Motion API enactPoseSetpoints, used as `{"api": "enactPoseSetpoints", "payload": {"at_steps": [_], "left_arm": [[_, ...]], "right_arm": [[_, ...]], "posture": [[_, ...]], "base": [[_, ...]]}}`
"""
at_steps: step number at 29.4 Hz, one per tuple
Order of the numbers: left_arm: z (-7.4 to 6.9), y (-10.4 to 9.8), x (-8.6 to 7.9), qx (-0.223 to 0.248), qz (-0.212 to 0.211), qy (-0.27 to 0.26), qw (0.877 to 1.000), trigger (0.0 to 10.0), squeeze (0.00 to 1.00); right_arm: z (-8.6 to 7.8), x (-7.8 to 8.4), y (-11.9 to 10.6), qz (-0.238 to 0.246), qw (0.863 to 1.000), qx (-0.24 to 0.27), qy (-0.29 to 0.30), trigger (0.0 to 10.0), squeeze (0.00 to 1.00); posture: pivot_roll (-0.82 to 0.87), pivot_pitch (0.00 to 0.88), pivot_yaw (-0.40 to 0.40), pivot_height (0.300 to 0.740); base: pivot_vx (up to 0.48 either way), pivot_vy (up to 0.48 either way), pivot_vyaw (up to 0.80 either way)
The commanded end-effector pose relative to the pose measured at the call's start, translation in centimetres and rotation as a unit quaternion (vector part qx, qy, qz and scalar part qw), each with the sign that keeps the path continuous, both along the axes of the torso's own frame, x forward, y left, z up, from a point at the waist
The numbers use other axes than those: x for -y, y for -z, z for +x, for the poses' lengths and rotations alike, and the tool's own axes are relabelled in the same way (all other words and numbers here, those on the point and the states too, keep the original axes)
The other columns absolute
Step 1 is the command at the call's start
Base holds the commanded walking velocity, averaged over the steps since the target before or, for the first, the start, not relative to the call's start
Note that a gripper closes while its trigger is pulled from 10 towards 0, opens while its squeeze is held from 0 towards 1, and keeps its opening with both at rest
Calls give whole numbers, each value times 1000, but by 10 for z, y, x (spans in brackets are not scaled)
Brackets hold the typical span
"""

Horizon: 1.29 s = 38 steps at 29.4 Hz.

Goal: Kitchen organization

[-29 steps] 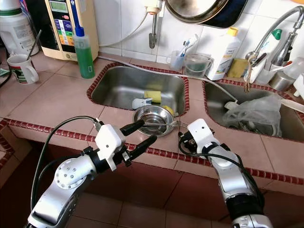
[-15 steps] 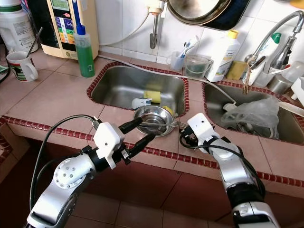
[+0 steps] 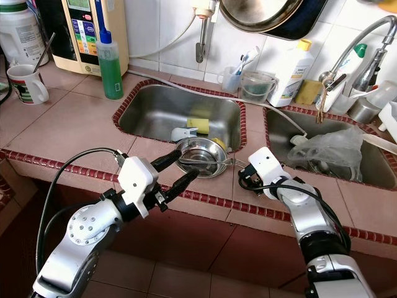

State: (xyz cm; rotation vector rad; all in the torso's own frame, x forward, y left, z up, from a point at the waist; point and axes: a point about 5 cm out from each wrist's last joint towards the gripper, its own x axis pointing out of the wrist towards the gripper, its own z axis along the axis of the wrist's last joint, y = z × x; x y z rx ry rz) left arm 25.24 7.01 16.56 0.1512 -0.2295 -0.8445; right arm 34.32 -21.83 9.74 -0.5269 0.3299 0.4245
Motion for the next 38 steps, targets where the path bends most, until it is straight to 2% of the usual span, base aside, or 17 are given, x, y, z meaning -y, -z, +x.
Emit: {"api": "enactPoseSetpoints", "payload": {"at_steps": [1, 9, 18, 26, 27, 28, 31, 36, 37, 38], "left_arm": [[-2, -7, 3, 10, -7, 5, 1000, 10000, 0], [-3, -8, 2, 9, -11, 0, 1000, 10000, 0], [-3, -9, 2, 9, -13, -2, 1000, 10000, 0], [-10, -5, 4, -1, -1, 17, 1000, 10000, 0], [-12, -4, 6, -2, 3, 22, 1000, 10000, 0], [-13, -3, 6, -4, 4, 26, 1000, 10000, 0], [-16, -2, 8, -10, 3, 34, 999, 10000, 0], [-17, -2, 8, -14, 4, 34, 999, 10000, 0], [-17, -2, 8, -16, 5, 35, 999, 10000, 0], [-17, -2, 8, -16, 5, 35, 999, 10000, 0]], "right_arm": [[2, 7, -5, -22, 1000, 0, -7, 10000, 0], [7, 6, -12, -78, 996, 8, -46, 10000, 0], [14, 7, -19, -117, 991, 8, -71, 10000, 0], [17, 7, -22, -130, 988, 5, -82, 9882, 0], [18, 6, -22, -131, 988, 6, -84, 9608, 0], [18, 6, -23, -132, 987, 6, -86, 8627, 0], [19, 5, -23, -135, 987, 6, -90, 9961, 0], [20, 4, -23, -134, 986, 4, -96, 10000, 0], [20, 3, -23, -132, 986, 4, -101, 9255, 0], [20, 3, -23, -132, 986, 4, -101, 9255, 0]], "posture": [[124, 14, -130, 740], [126, 19, -134, 740], [131, 23, -138, 740], [137, 28, -140, 740], [138, 29, -140, 740], [138, 29, -140, 740], [138, 29, -140, 740], [141, 30, -138, 740], [141, 31, -138, 740], [141, 31, -138, 740]], "base": [[0, 0, 0], [0, 0, 0], [0, 0, 0], [0, 0, 0], [0, 0, 0], [0, 0, 0], [0, 0, 0], [0, 0, 0], [0, 0, 0], [0, 0, 0]]}}
